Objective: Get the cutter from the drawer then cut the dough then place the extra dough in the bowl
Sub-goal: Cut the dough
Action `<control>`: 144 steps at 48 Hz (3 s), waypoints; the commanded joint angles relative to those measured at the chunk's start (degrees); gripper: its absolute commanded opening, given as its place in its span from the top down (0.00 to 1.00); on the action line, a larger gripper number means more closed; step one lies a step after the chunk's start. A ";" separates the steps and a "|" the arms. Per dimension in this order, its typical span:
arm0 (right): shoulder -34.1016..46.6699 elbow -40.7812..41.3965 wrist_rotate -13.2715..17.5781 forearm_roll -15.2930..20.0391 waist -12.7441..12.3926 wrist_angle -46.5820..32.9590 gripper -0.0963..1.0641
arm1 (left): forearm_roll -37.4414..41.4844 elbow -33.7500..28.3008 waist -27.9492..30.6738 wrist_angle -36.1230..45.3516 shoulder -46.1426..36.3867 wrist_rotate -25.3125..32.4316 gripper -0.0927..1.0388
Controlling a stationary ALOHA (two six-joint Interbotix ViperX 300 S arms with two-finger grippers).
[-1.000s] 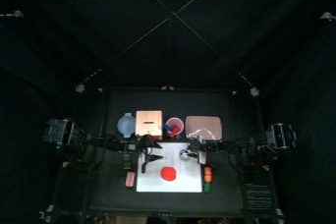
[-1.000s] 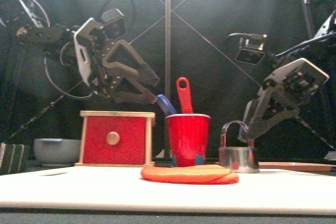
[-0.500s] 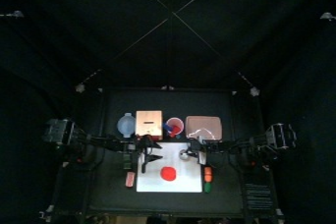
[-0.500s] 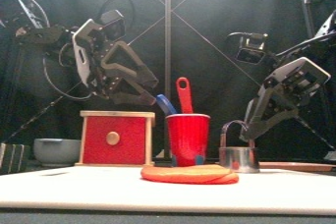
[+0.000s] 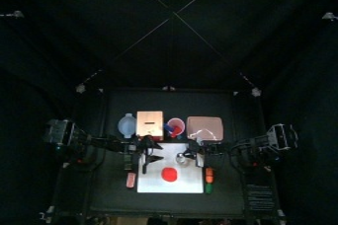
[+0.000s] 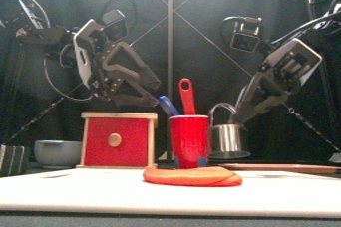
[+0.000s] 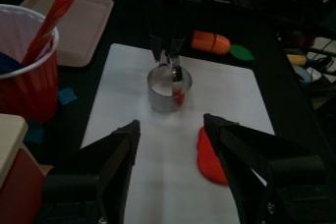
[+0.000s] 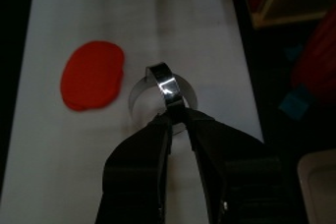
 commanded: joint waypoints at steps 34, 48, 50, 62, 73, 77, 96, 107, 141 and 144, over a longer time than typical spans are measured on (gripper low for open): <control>4.83 -9.23 -0.26 12.39 7.73 -0.97 0.40 | -0.09 1.14 -0.09 -0.18 -0.53 0.18 0.12; 7.82 -11.51 -0.44 11.34 8.35 -0.62 0.40 | -0.09 1.14 -0.35 -0.18 -0.62 0.09 0.12; 8.09 -11.69 -0.44 11.34 8.53 -0.62 0.40 | -0.09 1.14 -0.35 -0.18 -0.62 0.09 0.12; 9.49 -12.13 -0.35 11.16 8.96 -0.62 0.40 | -0.09 1.14 -0.35 -0.18 -0.62 0.09 0.12; 10.99 -13.27 -0.53 11.07 9.05 -0.70 0.40 | -0.09 1.14 -0.35 -0.18 -0.62 0.09 0.12; 11.25 -13.27 -0.53 10.90 9.05 -0.62 0.40 | -0.09 1.14 -0.35 -0.09 -0.62 0.09 0.12; 12.04 -13.80 -0.44 10.90 8.96 -0.79 0.40 | -0.09 1.49 -0.35 -0.09 -0.62 0.09 0.12; 12.39 -14.15 -0.35 10.90 9.14 -0.70 0.40 | -0.09 1.49 -0.35 -0.09 -0.53 0.09 0.12; 12.92 -14.50 -0.35 10.90 9.58 -0.70 0.40 | -0.09 1.76 -0.35 -0.09 -0.62 0.09 0.12; 12.92 -14.50 -0.35 10.99 9.58 -0.70 0.40 | -0.09 1.76 -0.35 0.00 -0.62 0.09 0.12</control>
